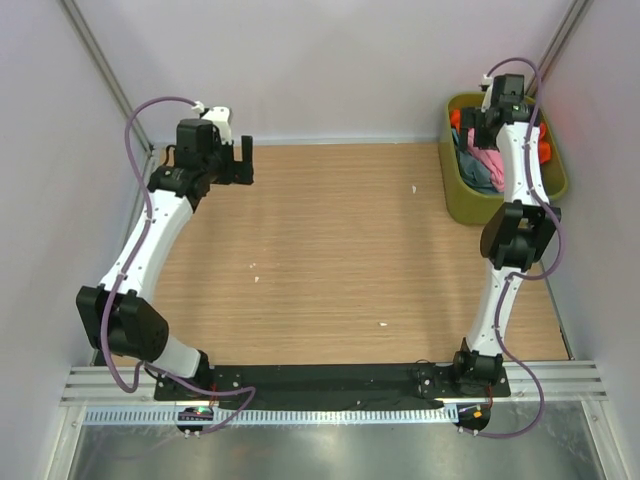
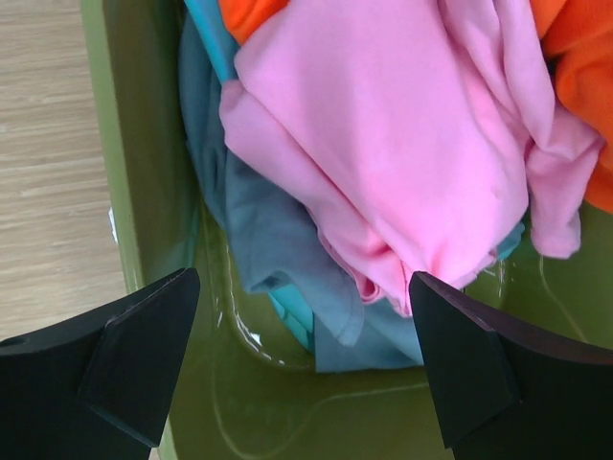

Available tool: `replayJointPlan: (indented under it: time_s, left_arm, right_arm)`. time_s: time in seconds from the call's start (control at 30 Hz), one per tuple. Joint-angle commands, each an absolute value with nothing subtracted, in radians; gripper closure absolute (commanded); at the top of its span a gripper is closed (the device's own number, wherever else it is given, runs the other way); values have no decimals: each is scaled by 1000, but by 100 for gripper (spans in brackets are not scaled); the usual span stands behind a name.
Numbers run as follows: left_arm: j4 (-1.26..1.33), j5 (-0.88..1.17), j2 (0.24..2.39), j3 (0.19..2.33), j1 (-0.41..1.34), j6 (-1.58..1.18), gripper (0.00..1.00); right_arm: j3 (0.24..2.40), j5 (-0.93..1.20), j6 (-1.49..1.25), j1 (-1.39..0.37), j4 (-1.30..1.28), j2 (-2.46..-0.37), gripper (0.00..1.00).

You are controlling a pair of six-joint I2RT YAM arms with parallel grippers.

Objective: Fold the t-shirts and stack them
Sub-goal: Grab the tshirt from the pile

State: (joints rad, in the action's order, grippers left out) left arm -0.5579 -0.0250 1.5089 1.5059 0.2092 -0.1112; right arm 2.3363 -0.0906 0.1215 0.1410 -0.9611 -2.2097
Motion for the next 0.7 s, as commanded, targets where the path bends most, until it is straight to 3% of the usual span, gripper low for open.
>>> replayJointPlan:
  time_s: [0.0,0.27,0.5,0.6,0.67]
  left_arm:
    - [-534,-3,1448,1513,212,-103,0]
    - [-531,-3,1456,1512,213,-109,0]
    - [-529,-3,1460,1522,213,-106,0]
    - [-529,-3,1457,1519,212,-104,0]
    - [-529,-3,1456,1517,213,-104,0]
  right_arm:
    - [2434,-83,124,138,-920,-2210,3]
    - [2480,-114,115,147,-885,-2295,7]
    - [2522,-107,118,155,-876,-2356,16]
    - [2536,-92,121,156,-877,-2371,26]
    - [2543,-87,121,156,-877,-2376,42]
